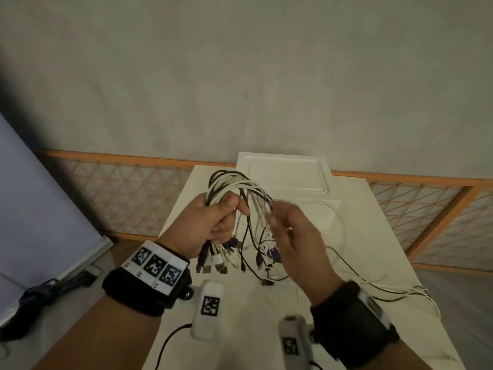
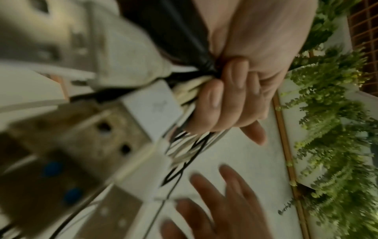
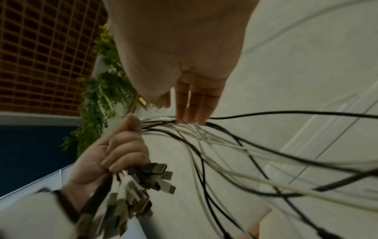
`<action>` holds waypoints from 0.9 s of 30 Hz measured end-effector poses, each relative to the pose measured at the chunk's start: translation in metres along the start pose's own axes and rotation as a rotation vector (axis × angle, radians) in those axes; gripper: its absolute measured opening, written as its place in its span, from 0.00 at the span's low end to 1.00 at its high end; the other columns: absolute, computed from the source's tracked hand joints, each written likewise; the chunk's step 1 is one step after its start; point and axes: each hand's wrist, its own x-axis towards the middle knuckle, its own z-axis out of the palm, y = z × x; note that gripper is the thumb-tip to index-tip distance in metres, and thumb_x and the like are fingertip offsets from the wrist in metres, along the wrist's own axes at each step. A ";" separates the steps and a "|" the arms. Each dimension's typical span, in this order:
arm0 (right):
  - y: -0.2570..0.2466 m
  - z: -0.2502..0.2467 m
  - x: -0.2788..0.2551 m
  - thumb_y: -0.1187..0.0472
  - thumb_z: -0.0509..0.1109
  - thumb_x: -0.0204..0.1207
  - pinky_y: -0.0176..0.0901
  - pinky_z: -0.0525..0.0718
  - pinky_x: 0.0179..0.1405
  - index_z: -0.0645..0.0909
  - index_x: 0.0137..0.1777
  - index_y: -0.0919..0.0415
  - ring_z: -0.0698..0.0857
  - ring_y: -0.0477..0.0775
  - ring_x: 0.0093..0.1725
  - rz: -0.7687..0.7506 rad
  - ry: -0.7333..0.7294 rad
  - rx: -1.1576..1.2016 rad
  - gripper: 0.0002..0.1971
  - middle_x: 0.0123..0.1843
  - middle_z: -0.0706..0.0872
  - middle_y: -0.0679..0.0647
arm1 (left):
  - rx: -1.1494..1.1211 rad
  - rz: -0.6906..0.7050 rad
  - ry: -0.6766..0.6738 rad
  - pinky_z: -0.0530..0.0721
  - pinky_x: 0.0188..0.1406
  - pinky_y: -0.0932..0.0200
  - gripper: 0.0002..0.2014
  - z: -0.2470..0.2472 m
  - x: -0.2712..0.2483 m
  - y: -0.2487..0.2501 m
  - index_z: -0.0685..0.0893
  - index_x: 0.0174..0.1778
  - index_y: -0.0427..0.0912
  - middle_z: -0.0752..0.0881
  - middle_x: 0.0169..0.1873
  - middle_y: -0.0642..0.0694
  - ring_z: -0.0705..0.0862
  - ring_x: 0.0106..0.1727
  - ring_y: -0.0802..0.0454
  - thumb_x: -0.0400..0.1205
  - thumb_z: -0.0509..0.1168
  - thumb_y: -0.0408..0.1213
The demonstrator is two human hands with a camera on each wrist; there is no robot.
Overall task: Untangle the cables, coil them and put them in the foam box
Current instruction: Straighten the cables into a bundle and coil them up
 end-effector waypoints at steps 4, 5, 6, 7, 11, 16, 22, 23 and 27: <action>0.043 0.021 0.018 0.45 0.49 0.86 0.48 0.80 0.54 0.71 0.74 0.53 0.85 0.58 0.57 0.259 -0.502 -0.405 0.23 0.55 0.84 0.55 | -0.164 0.052 -0.057 0.62 0.17 0.69 0.19 0.002 0.007 0.010 0.90 0.49 0.41 0.65 0.14 0.55 0.60 0.13 0.61 0.72 0.74 0.53; 0.059 0.024 0.013 0.45 0.47 0.86 0.50 0.80 0.53 0.75 0.70 0.58 0.85 0.62 0.55 0.328 -0.562 -0.519 0.24 0.54 0.85 0.58 | -0.200 0.061 -0.050 0.63 0.16 0.70 0.22 -0.002 0.009 0.014 0.90 0.52 0.42 0.65 0.14 0.55 0.61 0.13 0.62 0.69 0.76 0.54; 0.072 0.024 0.007 0.43 0.47 0.84 0.50 0.79 0.53 0.80 0.63 0.60 0.85 0.62 0.54 0.419 -0.528 -0.493 0.27 0.51 0.86 0.58 | -0.214 0.068 -0.033 0.63 0.16 0.70 0.24 -0.006 0.011 0.018 0.90 0.54 0.42 0.65 0.13 0.56 0.61 0.12 0.62 0.68 0.77 0.54; 0.083 0.022 -0.001 0.40 0.48 0.83 0.48 0.79 0.54 0.84 0.57 0.60 0.85 0.61 0.54 0.482 -0.426 -0.406 0.29 0.49 0.87 0.56 | -0.219 0.079 -0.006 0.64 0.15 0.70 0.26 -0.011 0.011 0.022 0.89 0.55 0.43 0.65 0.13 0.56 0.62 0.12 0.63 0.67 0.78 0.55; 0.112 -0.003 -0.016 0.48 0.70 0.76 0.44 0.80 0.56 0.86 0.57 0.53 0.84 0.55 0.58 0.541 -0.388 -0.545 0.14 0.61 0.86 0.55 | -0.353 0.166 0.110 0.63 0.13 0.71 0.16 -0.029 0.010 0.037 0.90 0.55 0.47 0.67 0.12 0.57 0.59 0.13 0.63 0.76 0.67 0.49; 0.144 -0.033 -0.029 0.42 0.85 0.51 0.57 0.57 0.79 0.58 0.78 0.31 0.43 0.64 0.83 0.545 -0.533 -0.683 0.56 0.84 0.30 0.55 | -0.286 0.206 0.167 0.62 0.14 0.70 0.16 -0.039 0.009 0.065 0.90 0.53 0.48 0.65 0.12 0.57 0.60 0.12 0.64 0.78 0.62 0.49; 0.156 -0.054 -0.022 0.49 0.74 0.73 0.39 0.75 0.62 0.86 0.59 0.55 0.82 0.53 0.63 0.552 -0.220 -0.644 0.17 0.65 0.85 0.54 | -0.200 0.231 0.075 0.64 0.15 0.70 0.26 -0.035 0.015 0.072 0.89 0.56 0.46 0.66 0.13 0.57 0.62 0.13 0.63 0.65 0.77 0.56; 0.158 -0.056 -0.023 0.48 0.75 0.72 0.41 0.74 0.65 0.83 0.64 0.52 0.80 0.54 0.66 0.561 -0.210 -0.686 0.21 0.69 0.81 0.53 | -0.204 0.238 0.064 0.64 0.15 0.69 0.25 -0.034 0.015 0.074 0.89 0.56 0.45 0.66 0.13 0.57 0.62 0.13 0.63 0.66 0.77 0.55; 0.171 -0.059 -0.039 0.50 0.79 0.65 0.47 0.69 0.74 0.75 0.71 0.41 0.65 0.57 0.78 0.462 -0.365 -0.878 0.33 0.83 0.57 0.51 | -0.248 0.272 0.107 0.63 0.14 0.69 0.16 -0.039 0.018 0.090 0.88 0.56 0.46 0.66 0.12 0.57 0.63 0.12 0.64 0.76 0.66 0.49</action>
